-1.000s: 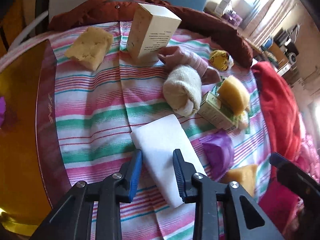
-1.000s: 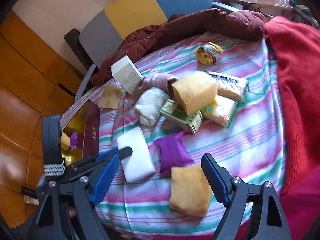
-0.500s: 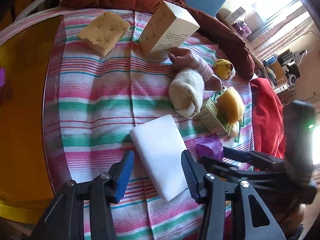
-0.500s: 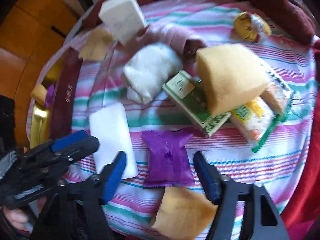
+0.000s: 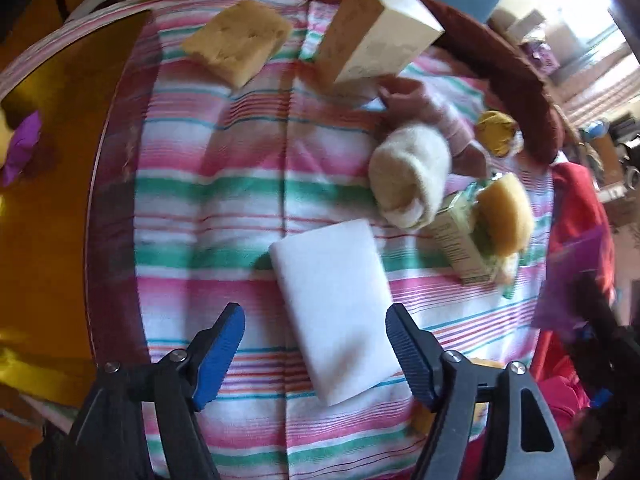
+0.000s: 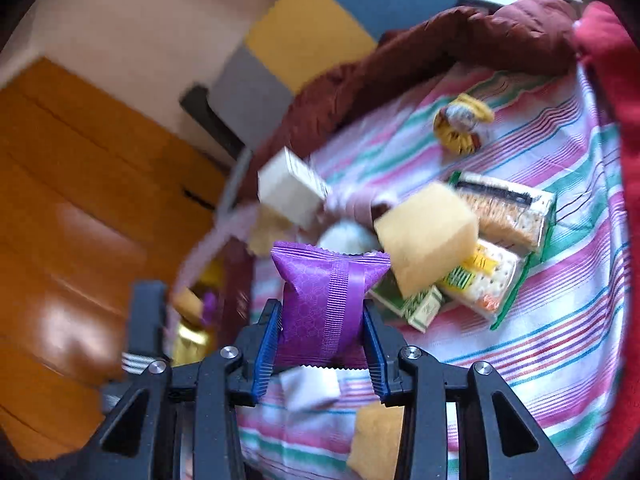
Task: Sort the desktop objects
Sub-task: 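Grasp the white block with the left gripper while the right gripper grasps another purple packet, then carry white block and purple packet into the gold tray and open both grippers, then withdraw both open grippers from the tray back toward the remaining objects, then grasp the yellow knitted toy with the right gripper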
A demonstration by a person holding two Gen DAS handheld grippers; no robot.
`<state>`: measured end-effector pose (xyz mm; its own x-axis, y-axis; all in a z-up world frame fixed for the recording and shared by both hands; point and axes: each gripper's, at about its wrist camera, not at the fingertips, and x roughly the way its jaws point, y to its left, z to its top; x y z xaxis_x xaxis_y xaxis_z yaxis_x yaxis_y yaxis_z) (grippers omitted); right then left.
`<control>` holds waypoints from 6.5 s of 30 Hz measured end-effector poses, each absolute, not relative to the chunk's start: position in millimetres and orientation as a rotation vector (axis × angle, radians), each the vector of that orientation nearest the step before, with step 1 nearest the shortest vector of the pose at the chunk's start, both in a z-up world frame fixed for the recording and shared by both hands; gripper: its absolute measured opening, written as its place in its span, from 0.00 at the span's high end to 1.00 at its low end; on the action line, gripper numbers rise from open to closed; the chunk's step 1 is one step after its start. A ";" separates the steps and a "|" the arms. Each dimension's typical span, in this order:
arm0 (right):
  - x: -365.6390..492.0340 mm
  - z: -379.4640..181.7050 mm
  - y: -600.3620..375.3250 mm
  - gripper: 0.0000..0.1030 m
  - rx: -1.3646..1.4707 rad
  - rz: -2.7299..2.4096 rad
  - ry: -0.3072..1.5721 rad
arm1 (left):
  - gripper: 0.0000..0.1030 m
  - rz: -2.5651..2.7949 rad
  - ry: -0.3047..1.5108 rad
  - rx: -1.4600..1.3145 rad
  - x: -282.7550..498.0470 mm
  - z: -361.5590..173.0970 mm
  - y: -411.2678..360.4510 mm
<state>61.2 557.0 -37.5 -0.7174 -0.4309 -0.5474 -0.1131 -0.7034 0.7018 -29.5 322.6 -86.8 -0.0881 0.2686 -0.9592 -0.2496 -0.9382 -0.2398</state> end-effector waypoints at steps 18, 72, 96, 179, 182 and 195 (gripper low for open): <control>62.0 -26.1 553.3 0.58 0.913 -2.442 -1.103 | 0.35 2.207 0.296 -1.821 -21.1 -100.4 366.5; -48.4 -19.8 211.5 0.58 1.291 -2.211 -0.454 | 0.39 2.483 -0.049 -1.296 -45.0 -42.8 -10.2; -80.3 -31.8 186.2 0.21 1.284 -2.188 -0.684 | 0.31 2.447 -0.093 -1.406 -47.7 -62.1 -28.3; 4.9 -6.8 600.8 0.04 1.340 -2.867 -0.858 | 0.47 1.897 0.217 -1.182 43.1 -66.4 276.9; -33.5 -23.1 624.3 0.04 1.380 -2.847 -0.914 | 0.47 1.897 0.205 -1.190 38.9 -66.9 281.3; -126.7 -89.2 650.7 0.47 1.627 -2.757 -0.885 | 0.47 1.896 0.211 -1.285 26.1 -85.4 288.8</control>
<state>-126.7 650.7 -89.2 -0.5080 -0.1104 -0.8543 -0.4073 -0.8431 0.3511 26.1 288.8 -85.4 -0.1467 0.5293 -0.8357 -0.7000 -0.6525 -0.2903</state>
